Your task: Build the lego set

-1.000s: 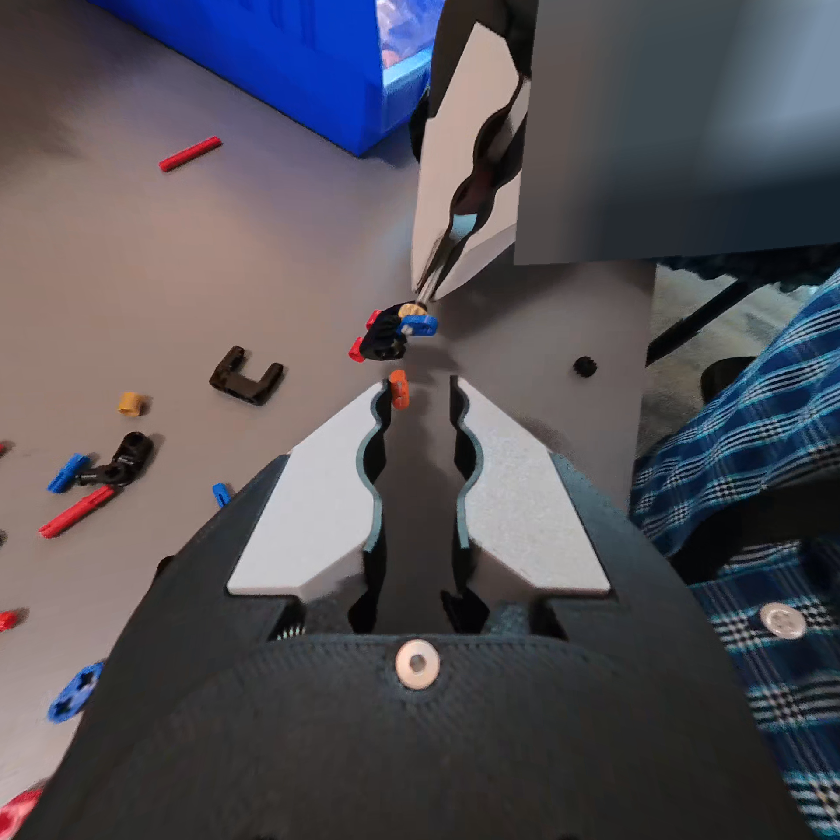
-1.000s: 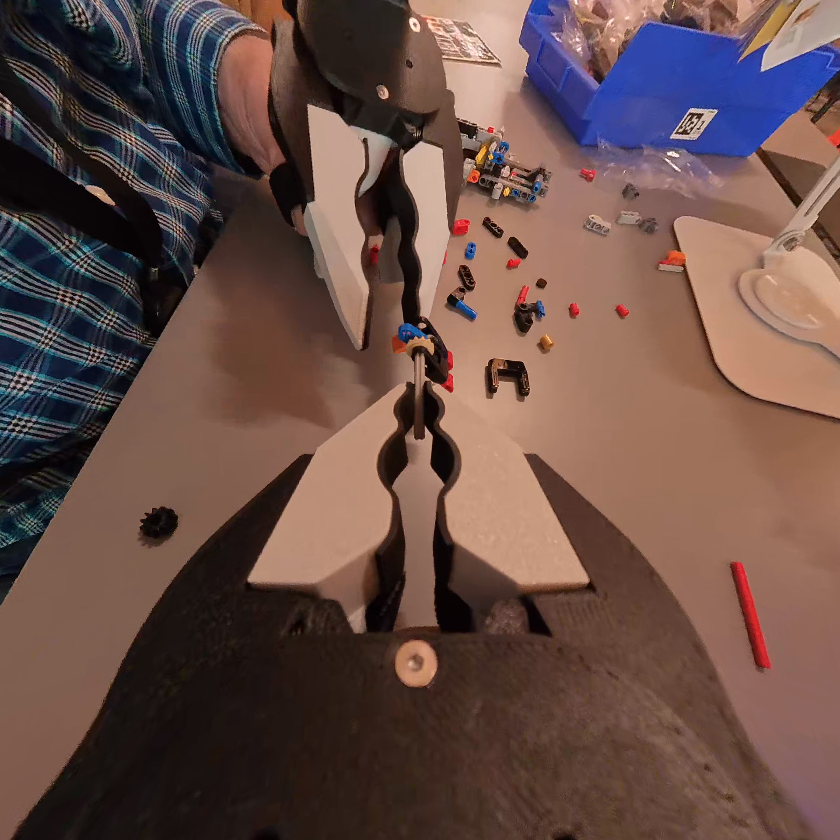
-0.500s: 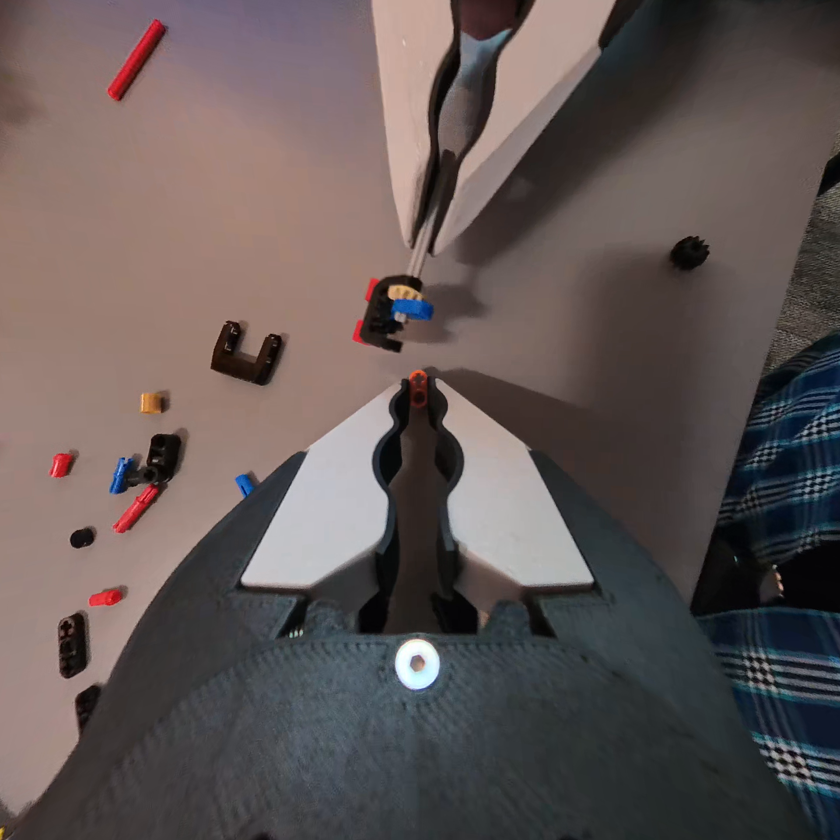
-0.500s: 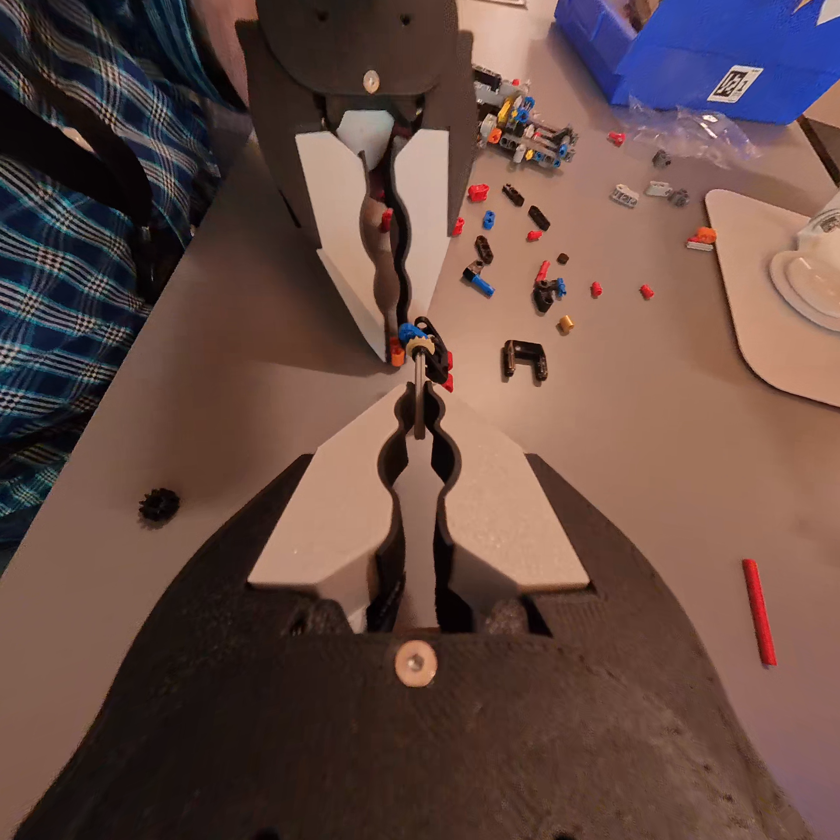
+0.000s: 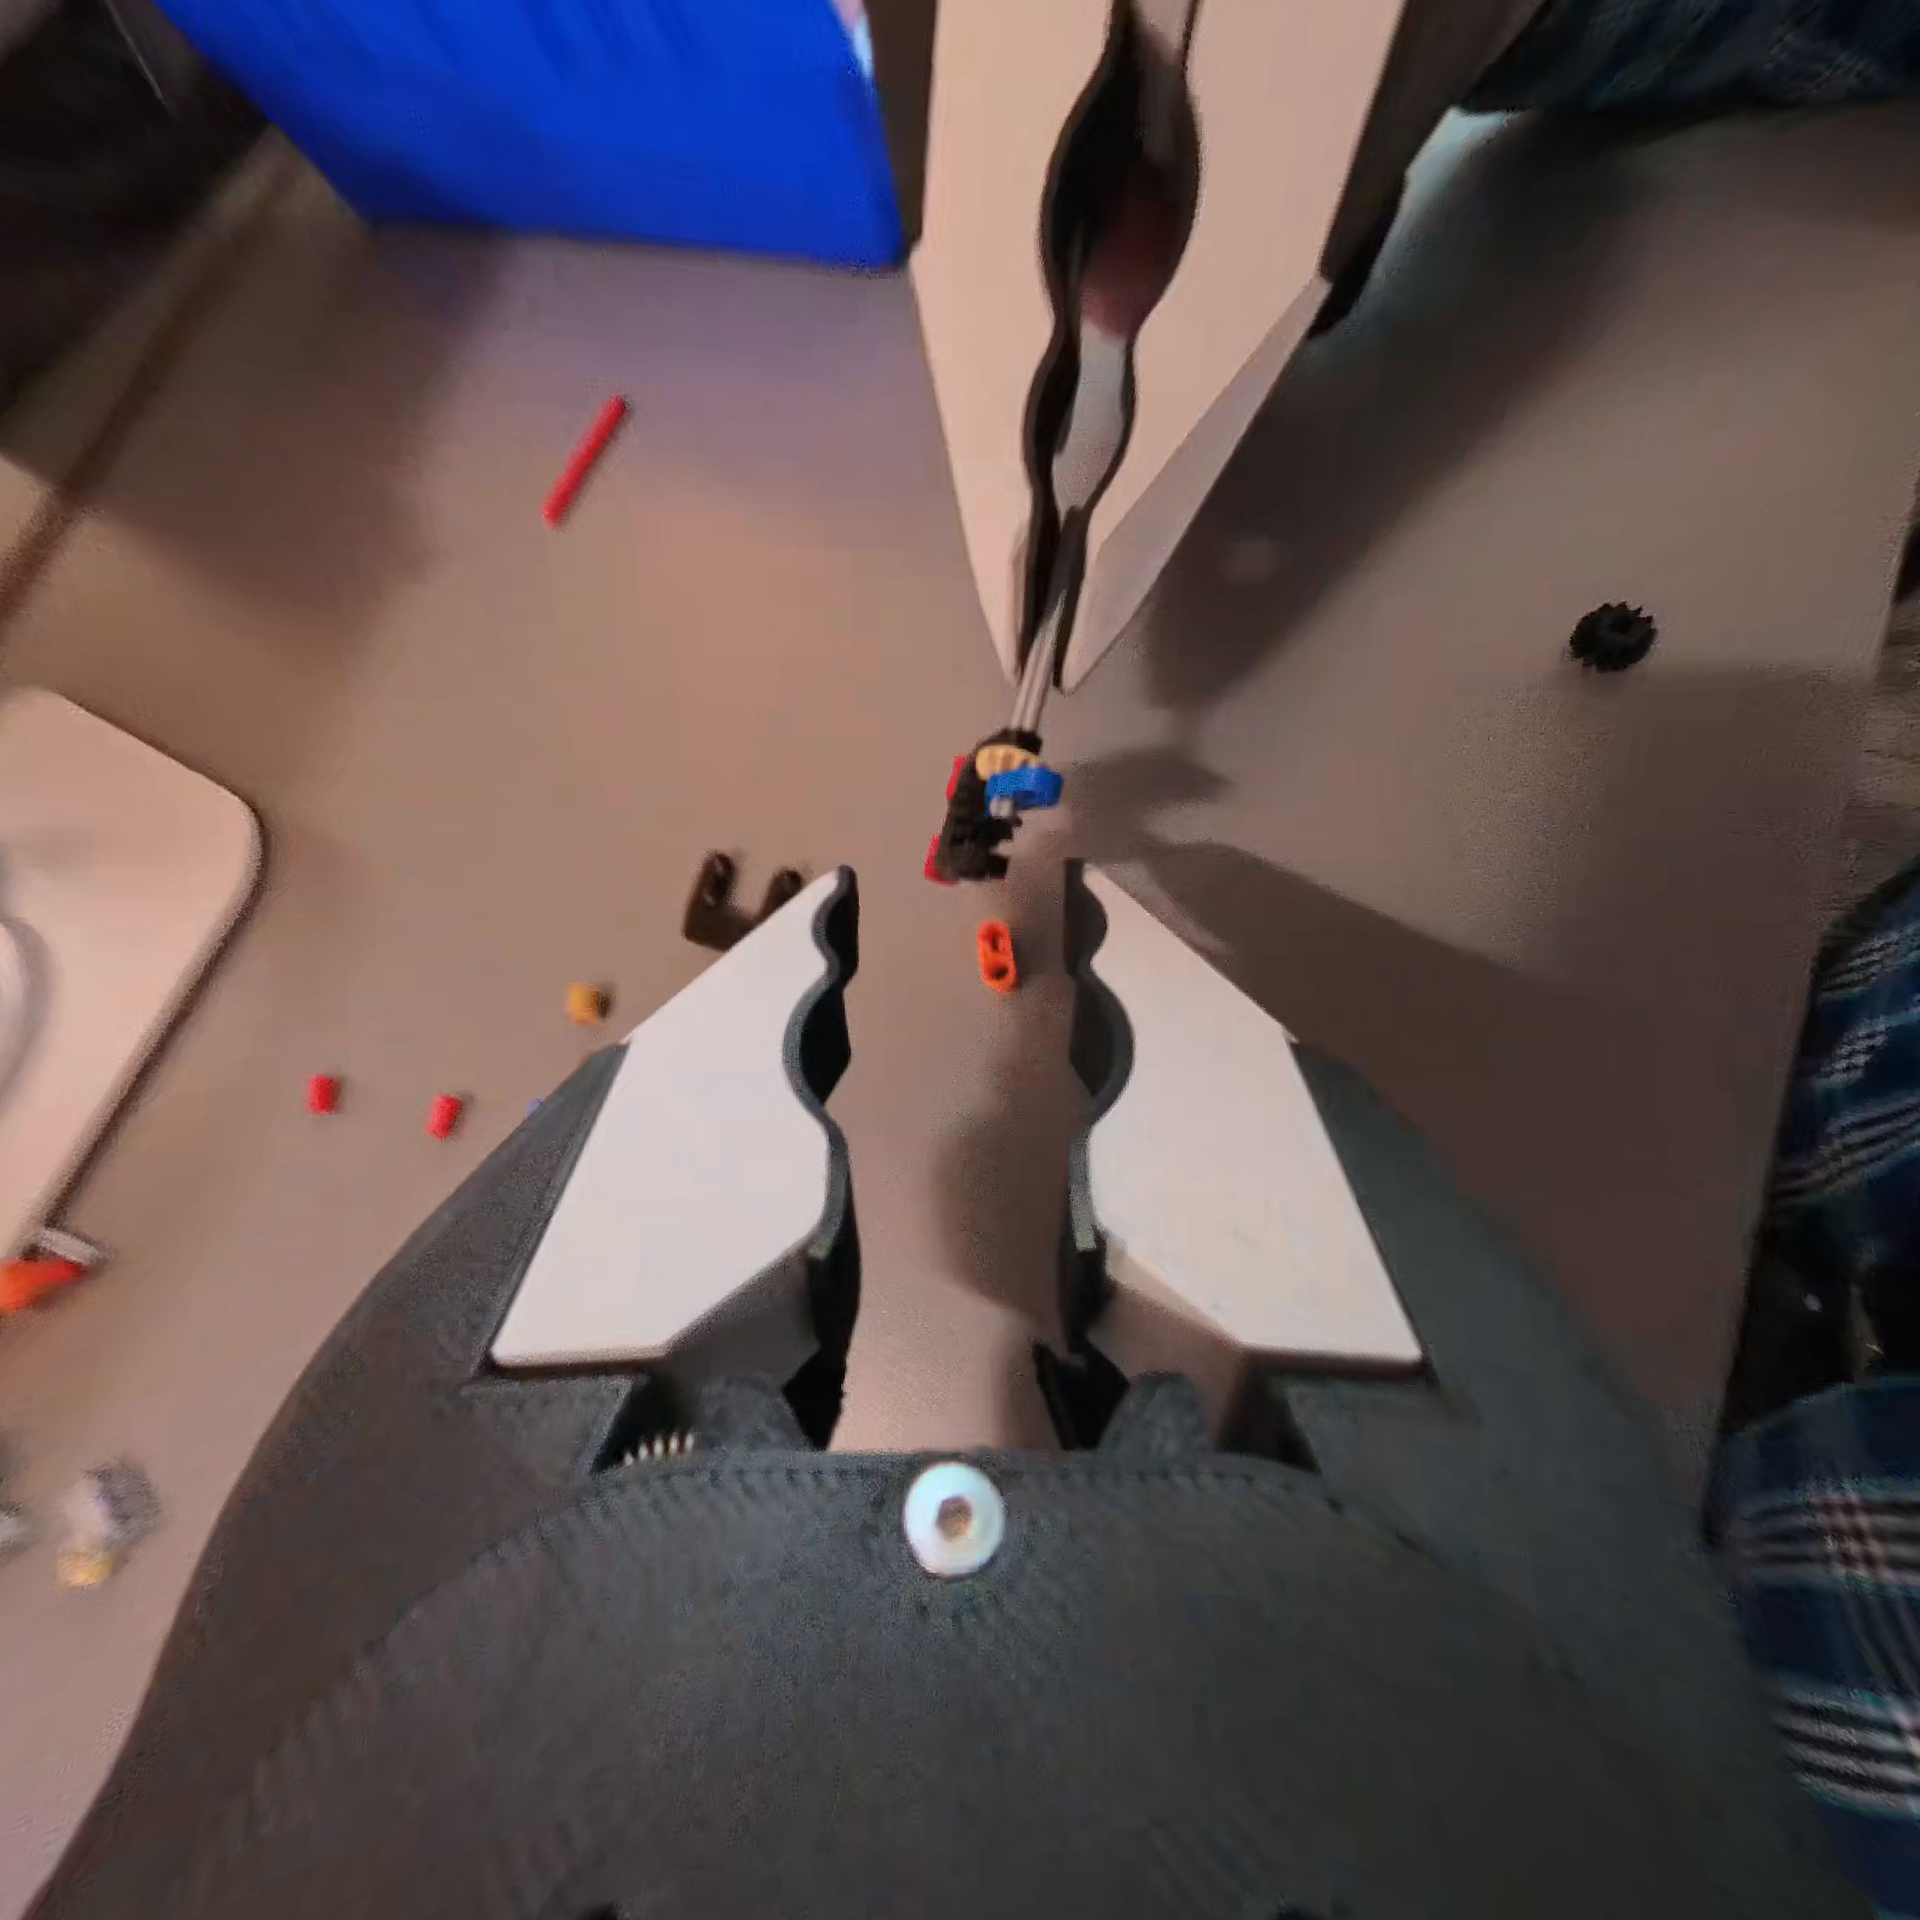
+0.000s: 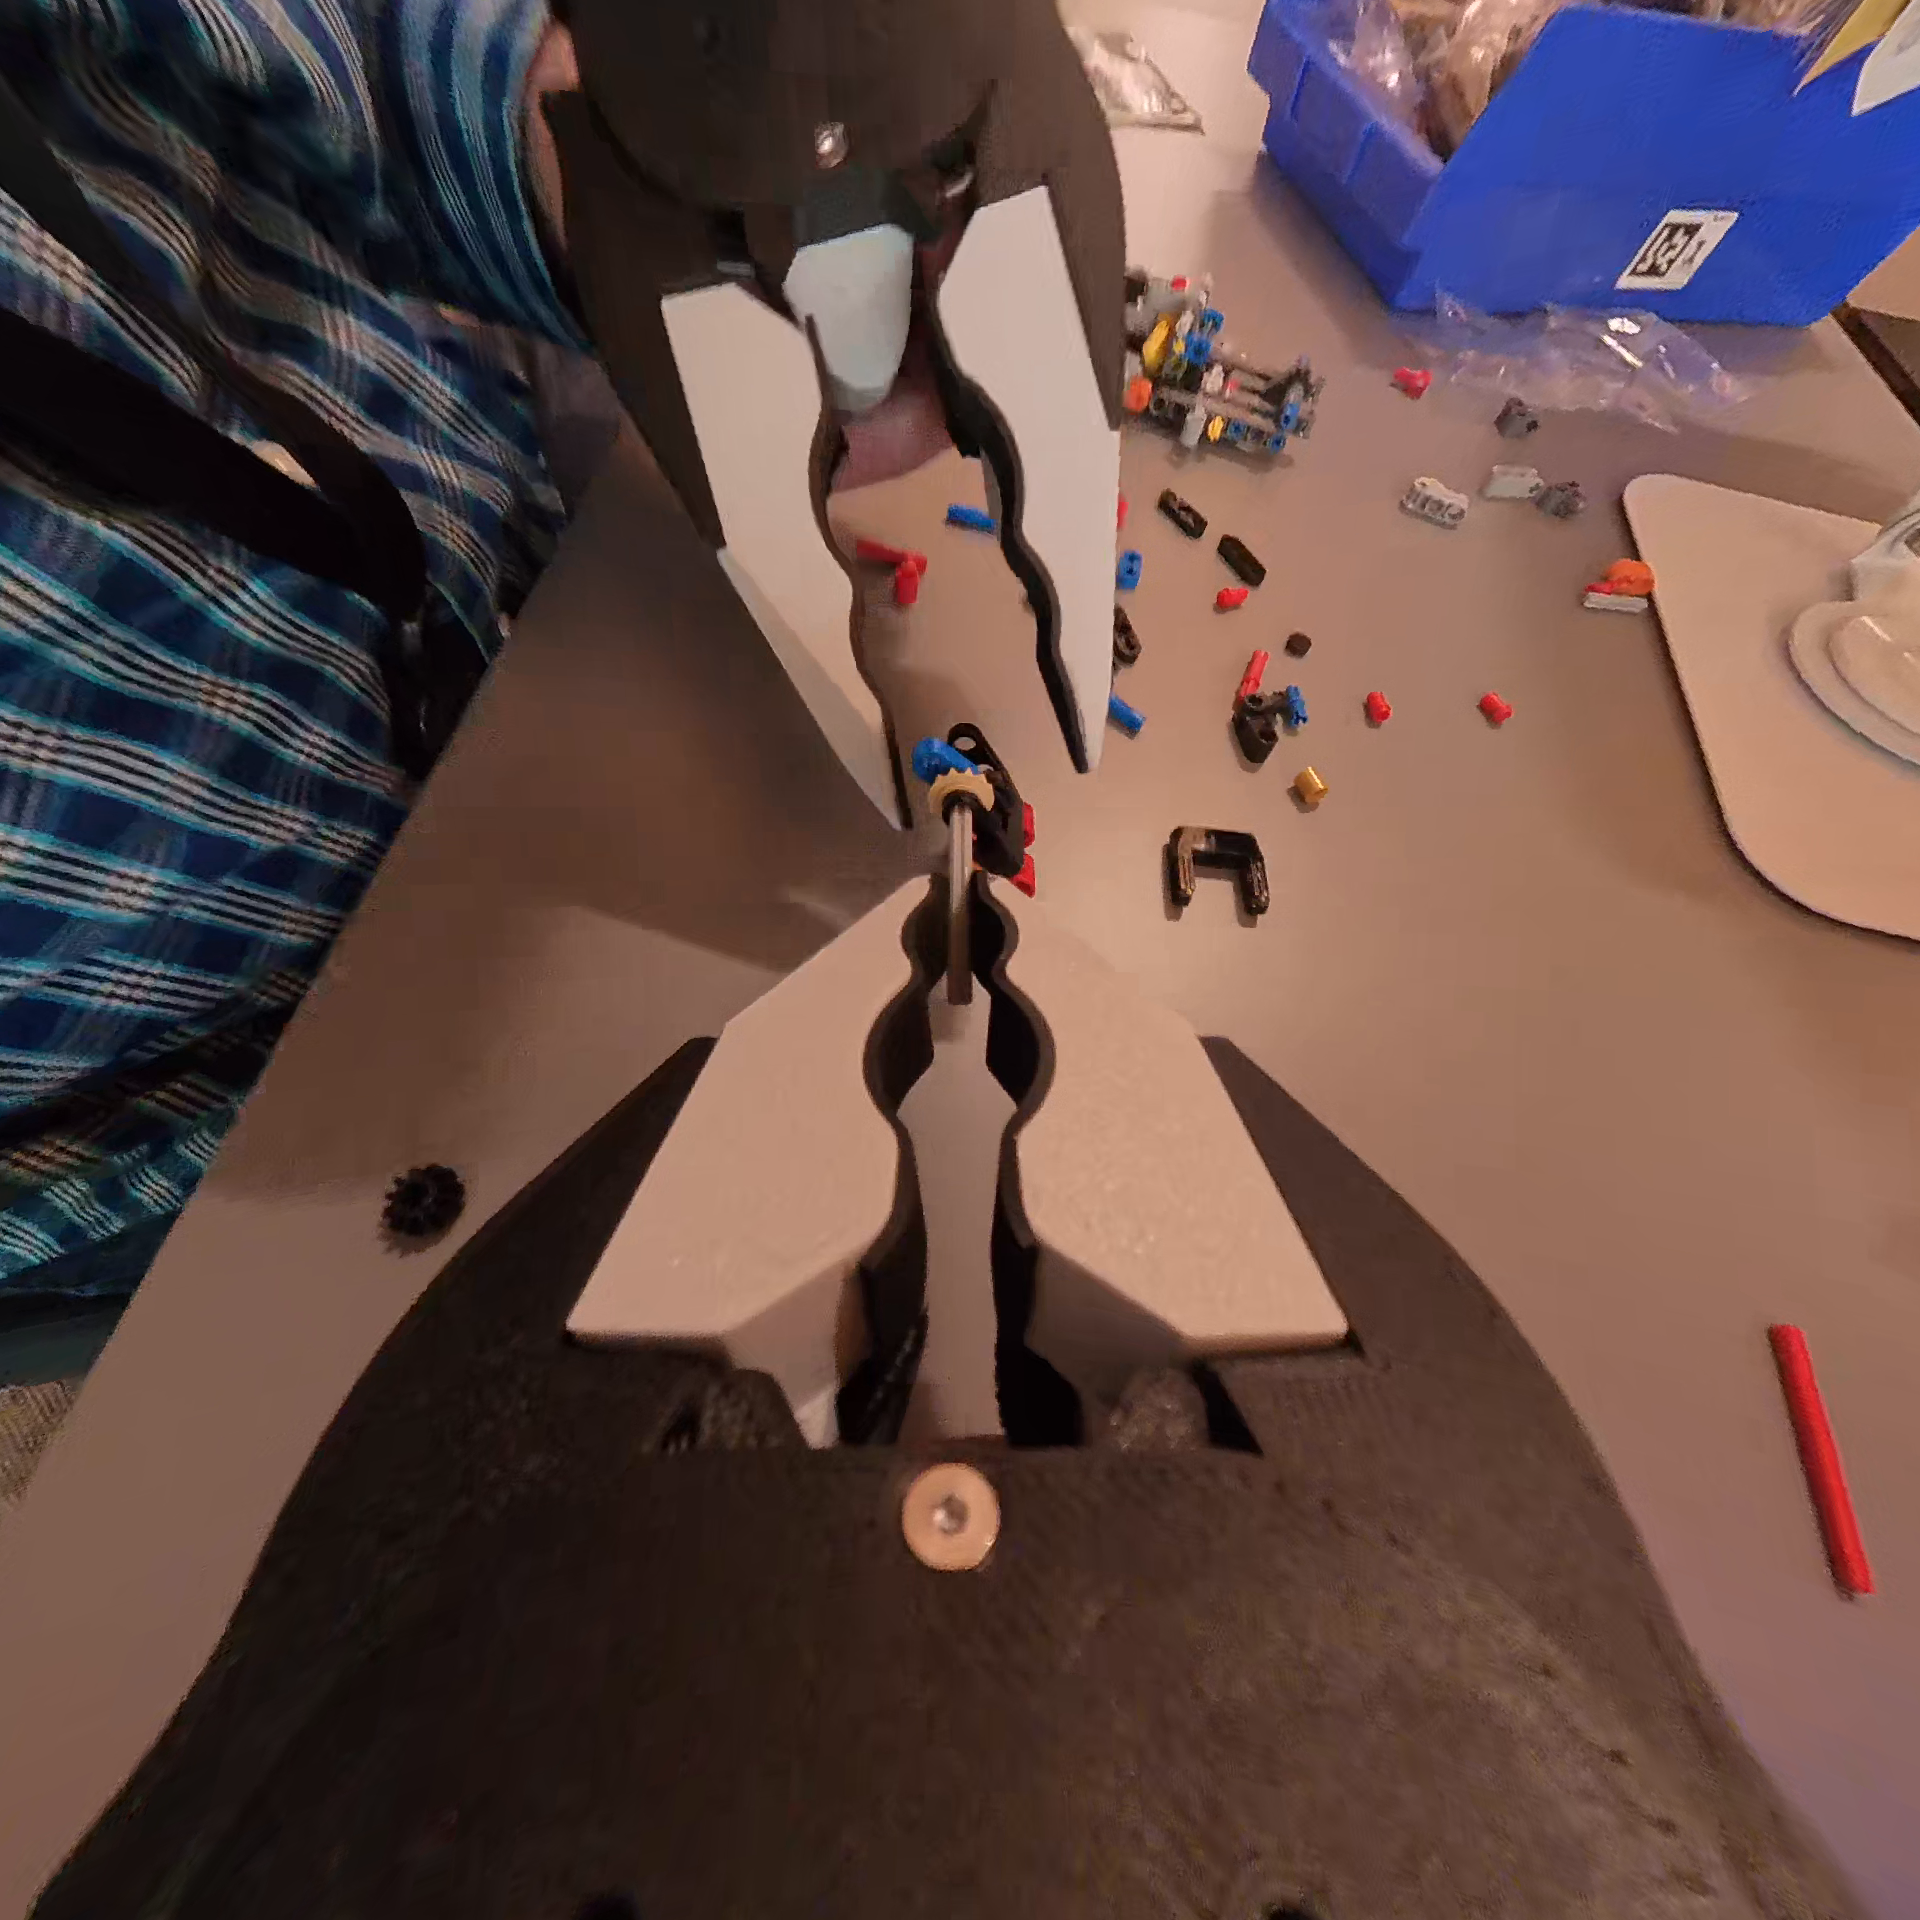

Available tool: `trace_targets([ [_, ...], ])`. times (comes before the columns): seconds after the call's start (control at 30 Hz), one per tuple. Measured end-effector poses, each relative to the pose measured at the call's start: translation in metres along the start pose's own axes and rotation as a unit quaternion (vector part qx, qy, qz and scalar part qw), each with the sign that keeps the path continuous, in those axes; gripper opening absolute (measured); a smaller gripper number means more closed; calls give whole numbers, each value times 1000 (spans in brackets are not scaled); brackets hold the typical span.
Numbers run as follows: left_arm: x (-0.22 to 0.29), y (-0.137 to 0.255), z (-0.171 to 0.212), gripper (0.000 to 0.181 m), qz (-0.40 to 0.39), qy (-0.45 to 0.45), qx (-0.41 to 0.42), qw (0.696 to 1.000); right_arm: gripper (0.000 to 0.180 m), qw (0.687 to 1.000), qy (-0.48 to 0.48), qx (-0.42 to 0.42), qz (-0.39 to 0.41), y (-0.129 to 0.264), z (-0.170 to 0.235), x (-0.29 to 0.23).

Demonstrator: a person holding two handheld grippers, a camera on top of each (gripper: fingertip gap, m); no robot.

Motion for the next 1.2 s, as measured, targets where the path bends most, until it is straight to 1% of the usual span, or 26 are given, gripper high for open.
trace_targets([
  [0.03, 1, 0, -6, 32, -3, -29, 17, 999, 0, 1000, -9, 11, -2, 0, -3, 0],
  [0.07, 4, 0, -12, 26, 2, -55, 31, 998, 0, 1000, -16, 20, -4, 1, -5, 0],
  [0.13, 3, 2, -18, 12, -13, -84, 44, 995, 0, 999, -26, 34, -5, 2, -8, 1],
  [0.23, 2, 4, -22, 11, -17, -87, 60, 994, 0, 998, -36, 51, -6, 5, -12, 1],
  [0.33, 2, 6, -22, 11, -21, -101, 54, 993, 0, 998, -29, 53, -2, 4, -12, 0],
  [0.43, 0, 10, -23, 11, -24, -81, 62, 995, 0, 998, -26, 61, 9, 2, -15, 1],
  [0.6, -4, 14, -24, 11, -27, 7, 86, 996, 0, 997, -5, 67, 38, 0, -20, 2],
  [0.7, -4, 18, -27, 11, -24, 31, 95, 995, 0, 997, 9, 67, 46, 0, -26, 1],
  [0.8, -1, 21, -29, 10, -9, 28, 95, 995, 1, 997, 9, 70, 30, 2, -28, -2],
  [0.87, 3, 23, -33, 10, 8, 1, 99, 995, 1, 996, -15, 85, -1, 5, -28, -4],
  [0.93, 6, 23, -36, 10, 19, -6, 107, 994, 1, 996, -19, 88, -20, 9, -30, -5],
  [1.03, 7, 24, -40, 10, 32, -8, 121, 992, 0, 991, -51, 111, -45, 12, -30, -4],
  [1.1, 5, 25, -43, 10, 37, 13, 134, 990, 0, 989, -65, 126, -51, 13, -32, -3],
  [1.2, 1, 27, -42, 10, 38, 51, 150, 987, 0, 988, -70, 135, -37, 12, -35, -1],
])
Point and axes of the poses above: each gripper's, where its closed fingertips meet, y back along the fingers, z out of its underside, x = y × z across the jaws, the point moved 3 cm from there along y, back along the fingers, and after that the axes turned 12 degrees about x, right-handed, at the moved point
